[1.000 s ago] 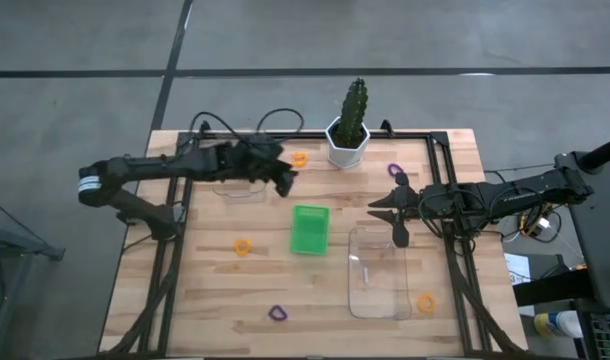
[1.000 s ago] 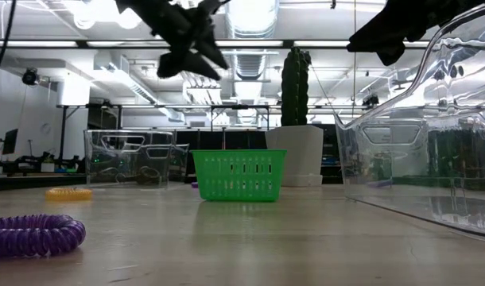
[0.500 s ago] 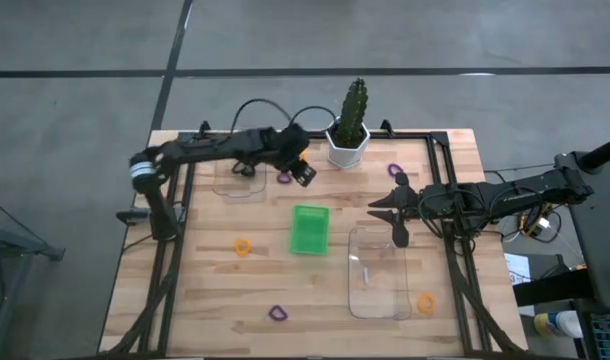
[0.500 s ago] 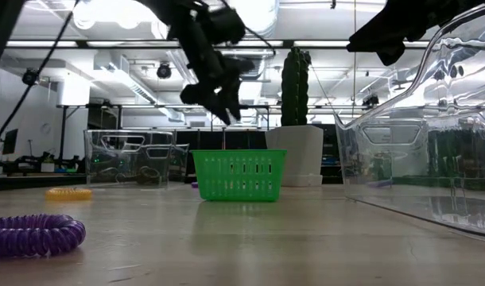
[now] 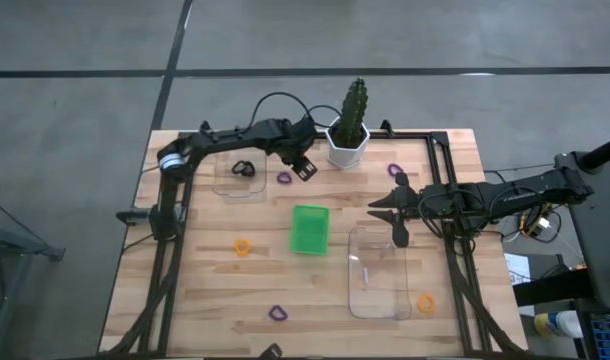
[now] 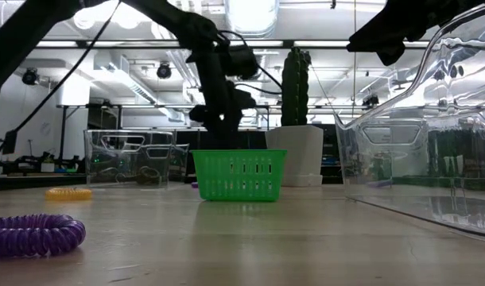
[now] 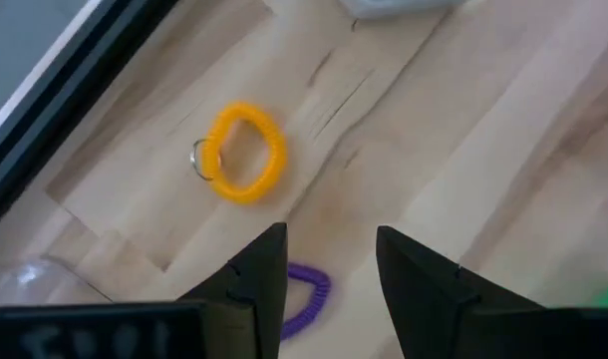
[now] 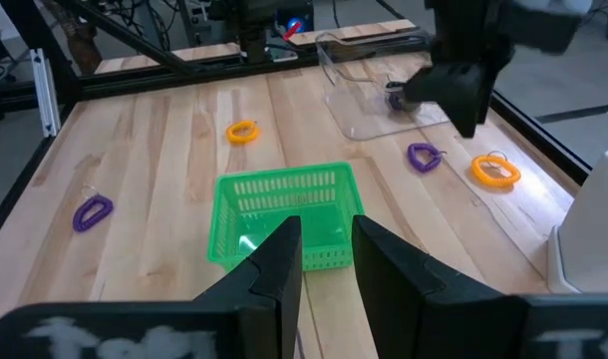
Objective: Sort spring keychains
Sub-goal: Put the top orange spring keychain into the green bin
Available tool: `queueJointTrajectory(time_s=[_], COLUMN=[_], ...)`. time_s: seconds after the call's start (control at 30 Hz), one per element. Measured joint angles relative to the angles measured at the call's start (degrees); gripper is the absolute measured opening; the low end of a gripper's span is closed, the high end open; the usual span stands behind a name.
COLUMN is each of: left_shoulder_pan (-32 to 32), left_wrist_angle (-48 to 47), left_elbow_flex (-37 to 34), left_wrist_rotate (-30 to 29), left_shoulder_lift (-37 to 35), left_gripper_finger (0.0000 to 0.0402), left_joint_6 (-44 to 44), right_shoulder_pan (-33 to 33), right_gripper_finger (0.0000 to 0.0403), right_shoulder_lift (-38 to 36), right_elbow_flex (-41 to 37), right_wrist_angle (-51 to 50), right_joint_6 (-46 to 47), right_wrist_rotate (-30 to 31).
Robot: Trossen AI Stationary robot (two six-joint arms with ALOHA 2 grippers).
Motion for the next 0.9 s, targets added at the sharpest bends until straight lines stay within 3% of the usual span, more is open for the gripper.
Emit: queueJointTrajectory(time_s=[0.3, 0.9], left_shoulder_pan=[2.0, 3.0], left_wrist_angle=[0.8, 2.4], left_elbow_flex=[-0.7, -8.0], left_wrist_rotate=[-0.1, -1.0], left_shoulder_lift=[3.4, 1.7], left_gripper_finger=[0.0147, 0.0147], left_joint_6=[6.0, 16.9], right_shoulder_pan=[0.0, 0.0], right_gripper_finger=[0.0086, 0.0086], right_shoulder_lift=[0.0, 0.0], right_elbow_flex=[0.0, 0.0], right_wrist_angle=[0.0, 0.1], right_joint_6=[0.1, 0.5], right_wrist_rotate=[0.0, 0.0])
